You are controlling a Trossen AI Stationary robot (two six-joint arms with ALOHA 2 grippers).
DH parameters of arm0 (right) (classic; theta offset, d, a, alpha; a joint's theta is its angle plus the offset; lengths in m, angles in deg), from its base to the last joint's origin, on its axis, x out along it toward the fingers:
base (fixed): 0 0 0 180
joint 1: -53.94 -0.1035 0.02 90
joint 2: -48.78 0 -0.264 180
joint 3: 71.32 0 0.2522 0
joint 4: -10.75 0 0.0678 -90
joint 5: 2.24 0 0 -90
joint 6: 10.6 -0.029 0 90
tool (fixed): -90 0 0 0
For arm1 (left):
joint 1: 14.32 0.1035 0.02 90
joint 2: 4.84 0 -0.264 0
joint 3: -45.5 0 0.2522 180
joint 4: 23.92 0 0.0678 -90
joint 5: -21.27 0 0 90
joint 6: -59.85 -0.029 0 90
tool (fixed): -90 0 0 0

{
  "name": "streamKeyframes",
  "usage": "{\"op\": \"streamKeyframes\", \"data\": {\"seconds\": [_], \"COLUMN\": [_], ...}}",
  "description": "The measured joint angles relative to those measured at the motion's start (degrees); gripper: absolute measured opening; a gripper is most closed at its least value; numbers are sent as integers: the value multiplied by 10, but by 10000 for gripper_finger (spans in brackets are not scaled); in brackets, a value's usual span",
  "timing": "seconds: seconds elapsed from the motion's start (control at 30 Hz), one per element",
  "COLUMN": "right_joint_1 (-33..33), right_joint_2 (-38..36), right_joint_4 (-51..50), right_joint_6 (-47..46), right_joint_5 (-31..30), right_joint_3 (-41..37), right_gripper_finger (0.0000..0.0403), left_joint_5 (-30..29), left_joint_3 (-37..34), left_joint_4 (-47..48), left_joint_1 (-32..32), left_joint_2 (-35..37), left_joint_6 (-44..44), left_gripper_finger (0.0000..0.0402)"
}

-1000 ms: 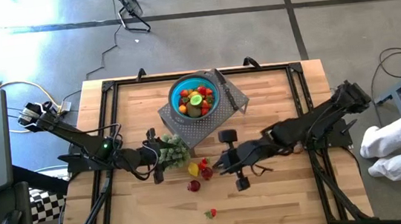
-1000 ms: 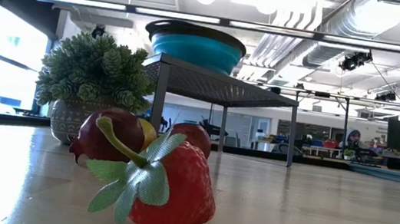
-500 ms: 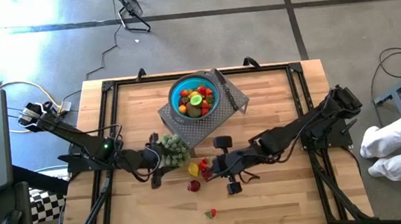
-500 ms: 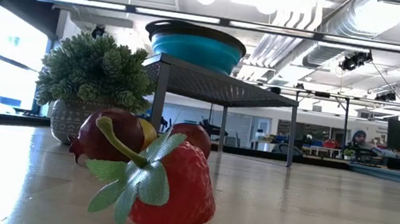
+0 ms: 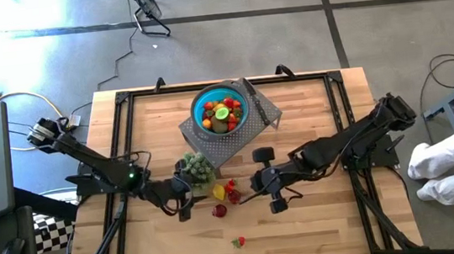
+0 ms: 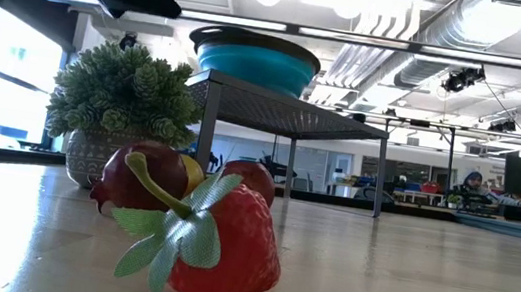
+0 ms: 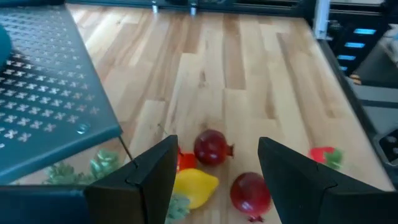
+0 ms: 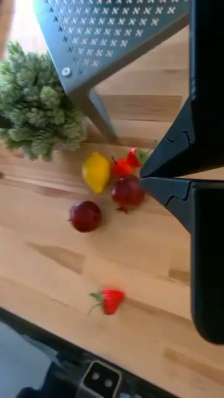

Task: Pick & Place Fruit
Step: Put the pomegranate into the blue strainer bowl on the shelf

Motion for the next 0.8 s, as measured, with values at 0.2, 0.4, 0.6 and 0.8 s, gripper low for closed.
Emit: {"op": "streamKeyframes", "data": {"seconds": [0.2, 0.4, 0.6, 0.8], "right_joint_1": [15, 33, 47, 59], "right_joint_2": [-13, -27, -80, -163], "right_joint_4": [56, 205, 277, 367], "right_joint_6": [9, 5, 13, 15], "right_joint_5": [2, 47, 45, 48], "right_joint_3": [-42, -144, -211, -293], "right_gripper_finger": [3, 3, 3, 3], "left_joint_5": [-21, -62, -89, -117], "left_joint_3": [16, 49, 72, 80], "left_joint_4": [-3, 10, 19, 19], "left_joint_1": [-11, -53, -79, -83], "left_joint_2": [-50, -74, -77, -107], "left_joint_6": [13, 11, 14, 38], "left_gripper_finger": [218, 218, 218, 218]}}
